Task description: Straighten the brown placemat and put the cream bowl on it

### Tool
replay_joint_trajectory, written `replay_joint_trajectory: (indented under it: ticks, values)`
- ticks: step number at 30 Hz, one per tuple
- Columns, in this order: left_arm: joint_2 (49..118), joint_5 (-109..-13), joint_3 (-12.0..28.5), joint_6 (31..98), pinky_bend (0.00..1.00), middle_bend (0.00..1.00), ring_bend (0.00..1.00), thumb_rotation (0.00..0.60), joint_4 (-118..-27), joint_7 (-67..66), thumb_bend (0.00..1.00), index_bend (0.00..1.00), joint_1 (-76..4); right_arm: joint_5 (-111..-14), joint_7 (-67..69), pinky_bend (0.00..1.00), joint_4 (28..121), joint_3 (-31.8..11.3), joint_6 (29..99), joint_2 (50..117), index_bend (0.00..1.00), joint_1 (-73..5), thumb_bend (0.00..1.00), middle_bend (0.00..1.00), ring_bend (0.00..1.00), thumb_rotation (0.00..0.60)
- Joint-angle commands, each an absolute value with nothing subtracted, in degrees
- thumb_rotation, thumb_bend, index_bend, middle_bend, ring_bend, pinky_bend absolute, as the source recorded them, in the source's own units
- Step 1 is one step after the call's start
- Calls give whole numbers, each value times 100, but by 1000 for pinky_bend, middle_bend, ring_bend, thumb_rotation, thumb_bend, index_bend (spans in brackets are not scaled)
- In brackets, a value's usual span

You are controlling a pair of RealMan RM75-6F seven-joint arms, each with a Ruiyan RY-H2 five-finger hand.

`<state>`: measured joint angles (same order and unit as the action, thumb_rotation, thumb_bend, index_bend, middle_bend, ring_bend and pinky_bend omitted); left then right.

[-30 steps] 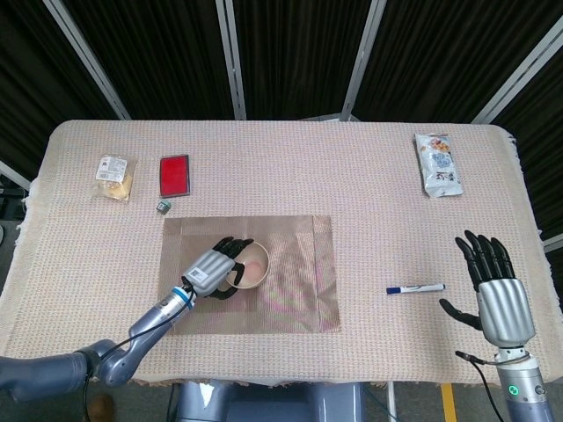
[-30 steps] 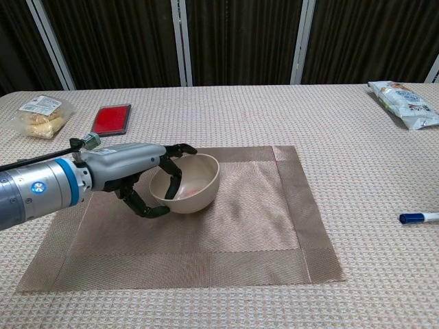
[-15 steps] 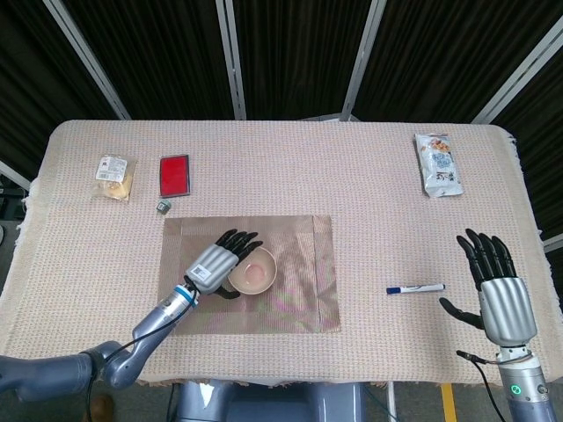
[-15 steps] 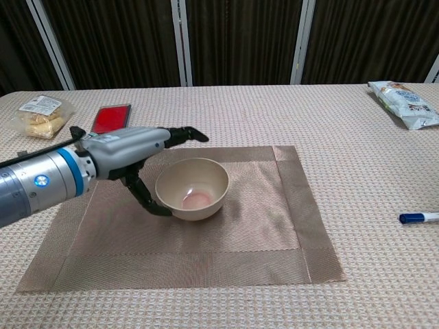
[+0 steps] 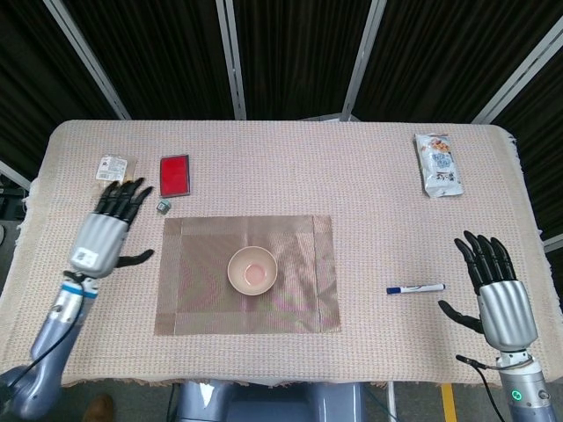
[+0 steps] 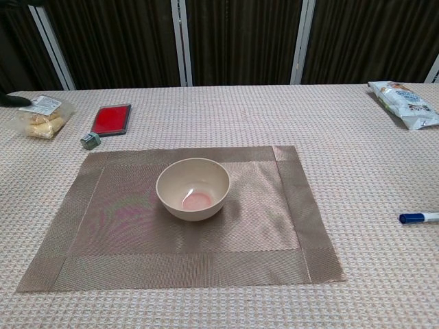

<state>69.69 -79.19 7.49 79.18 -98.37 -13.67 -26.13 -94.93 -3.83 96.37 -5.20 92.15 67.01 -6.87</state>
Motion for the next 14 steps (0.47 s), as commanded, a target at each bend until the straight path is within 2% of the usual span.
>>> replay_joint_trajectory:
  ticks: [1, 7, 14]
  values:
    - [6233, -7550, 525, 8865, 0, 0, 0, 600, -10474, -1550, 0, 0, -1620, -9458, -923, 0, 9578, -588, 9258, 6727, 0, -671, 0, 0, 0, 600]
    - [5779, -7508, 183, 9170, 0, 0, 0, 600, -10632, -1139, 0, 0, -977, -9370, -1222, 0, 9802, -566, 9177, 6604, 0, -636, 0, 0, 0, 600]
    - [5664, -7598, 113, 8860, 0, 0, 0, 600, -10492, -761, 0, 0, -906, -9383, -1316, 0, 9973, -521, 9146, 6507, 0, -604, 0, 0, 0, 600]
